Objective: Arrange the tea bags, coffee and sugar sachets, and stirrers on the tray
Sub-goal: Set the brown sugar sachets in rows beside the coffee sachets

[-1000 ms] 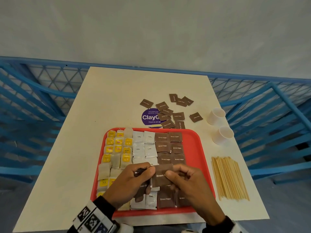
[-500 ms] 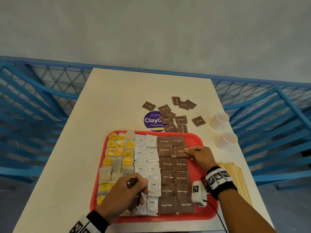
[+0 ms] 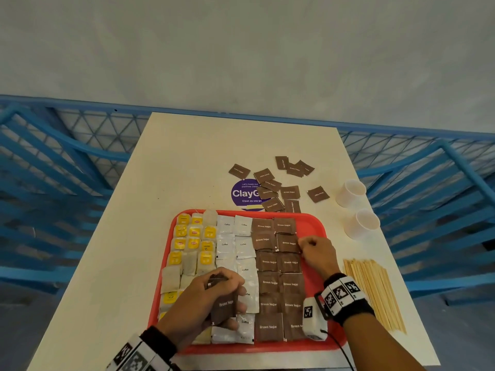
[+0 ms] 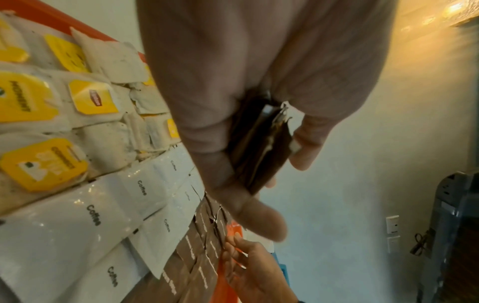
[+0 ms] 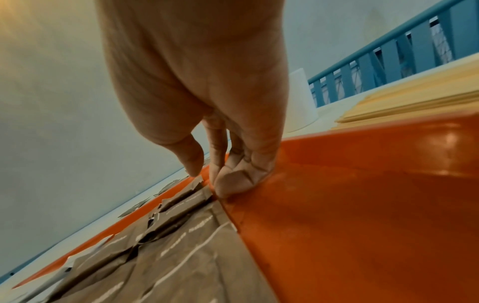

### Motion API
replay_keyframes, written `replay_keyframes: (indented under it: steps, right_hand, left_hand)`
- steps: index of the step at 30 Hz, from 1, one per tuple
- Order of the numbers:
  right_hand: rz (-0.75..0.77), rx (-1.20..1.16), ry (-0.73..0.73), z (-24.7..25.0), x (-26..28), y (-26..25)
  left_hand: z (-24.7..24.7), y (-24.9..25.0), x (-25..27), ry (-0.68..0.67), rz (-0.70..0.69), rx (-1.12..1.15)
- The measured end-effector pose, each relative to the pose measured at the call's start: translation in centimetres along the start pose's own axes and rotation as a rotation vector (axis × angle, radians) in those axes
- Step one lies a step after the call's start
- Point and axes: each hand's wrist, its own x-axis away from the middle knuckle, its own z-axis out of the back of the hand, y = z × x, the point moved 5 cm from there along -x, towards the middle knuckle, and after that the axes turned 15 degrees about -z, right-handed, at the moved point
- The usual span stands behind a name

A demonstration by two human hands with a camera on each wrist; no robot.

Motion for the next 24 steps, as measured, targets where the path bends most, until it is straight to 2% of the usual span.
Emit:
replay_keyframes:
  steps: [5, 7, 10, 12, 18, 24]
  right_hand:
    - [0.131, -0.05, 0.067, 2.6, 3.9, -1.4]
    - [0.217, -0.097, -0.07, 3.0, 8.0, -2.3]
    - [0.267, -0.12, -0.423, 2.2, 15.3, -3.6]
    - [0.273, -0.104, -0.529, 1.5, 18.5, -3.8]
    - [0.21, -0.312, -0.454, 1.9, 19.3, -2.8]
    - [0.169, -0.454, -0.527, 1.9, 20.3, -2.2]
  left_hand:
    - [-0.2, 0.3, -0.2, -0.036, 0.012, 0.159]
    - [-0.7, 0.6, -0.3, -0.066, -0.01, 0.174]
    - [-1.5, 0.9, -0.3, -0.063, -0.042, 0.05]
    - [-2.3, 0.8, -0.2, -0.048, -0.062, -0.003]
    - [-2.6, 1.5, 0.1, -0.063, -0.176, -0.244]
    - [-2.3, 2.5, 0.9, -0.128, -0.238, -0.283]
